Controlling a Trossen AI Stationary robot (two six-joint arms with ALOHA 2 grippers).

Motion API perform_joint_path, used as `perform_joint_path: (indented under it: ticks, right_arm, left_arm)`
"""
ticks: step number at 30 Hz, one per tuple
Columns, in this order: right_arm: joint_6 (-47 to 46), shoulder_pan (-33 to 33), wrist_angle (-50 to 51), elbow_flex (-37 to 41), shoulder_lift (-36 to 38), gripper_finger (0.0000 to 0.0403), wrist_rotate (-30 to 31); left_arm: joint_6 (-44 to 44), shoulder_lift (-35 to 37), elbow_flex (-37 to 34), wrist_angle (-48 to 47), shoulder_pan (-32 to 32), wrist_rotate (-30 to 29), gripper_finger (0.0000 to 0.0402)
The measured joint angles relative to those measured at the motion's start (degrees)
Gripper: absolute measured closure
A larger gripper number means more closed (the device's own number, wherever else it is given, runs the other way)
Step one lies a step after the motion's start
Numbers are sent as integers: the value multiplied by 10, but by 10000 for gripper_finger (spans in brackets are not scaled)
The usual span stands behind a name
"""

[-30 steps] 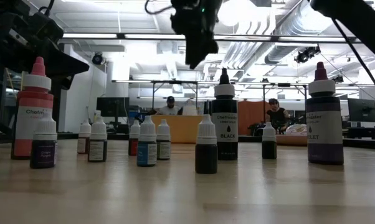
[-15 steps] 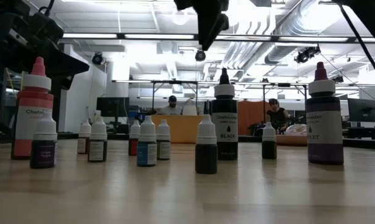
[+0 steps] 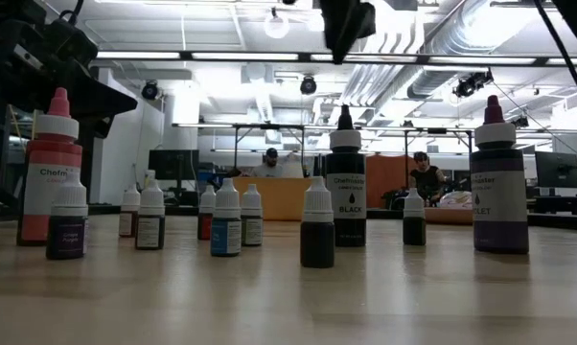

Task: Pick & Place food coloring
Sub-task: Put the small green food coloring bottle into the yellow bin

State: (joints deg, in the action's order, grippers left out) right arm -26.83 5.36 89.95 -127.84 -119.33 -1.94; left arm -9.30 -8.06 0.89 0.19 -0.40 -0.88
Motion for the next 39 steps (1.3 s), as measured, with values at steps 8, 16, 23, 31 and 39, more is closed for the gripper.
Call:
perform_joint_path:
  ticks: [8,16,23,31,39]
  right_arm:
    - [-63,33,-49,201,136,261,42]
    - [-93,81,-232,435,265,260,-8]
    - [-29,115,-376,569,320,260,-22]
    - [29,109,-436,595,309,261,-5]
    - [4,80,-447,564,257,260,-43]
  left_arm:
    - [0,0,0,0,0,0,401]
    - [0,0,0,0,0,0,401]
    - [0,0,0,0,0,0,401]
    - [0,0,0,0,0,0,401]
    - [0,0,0,0,0,1,401]
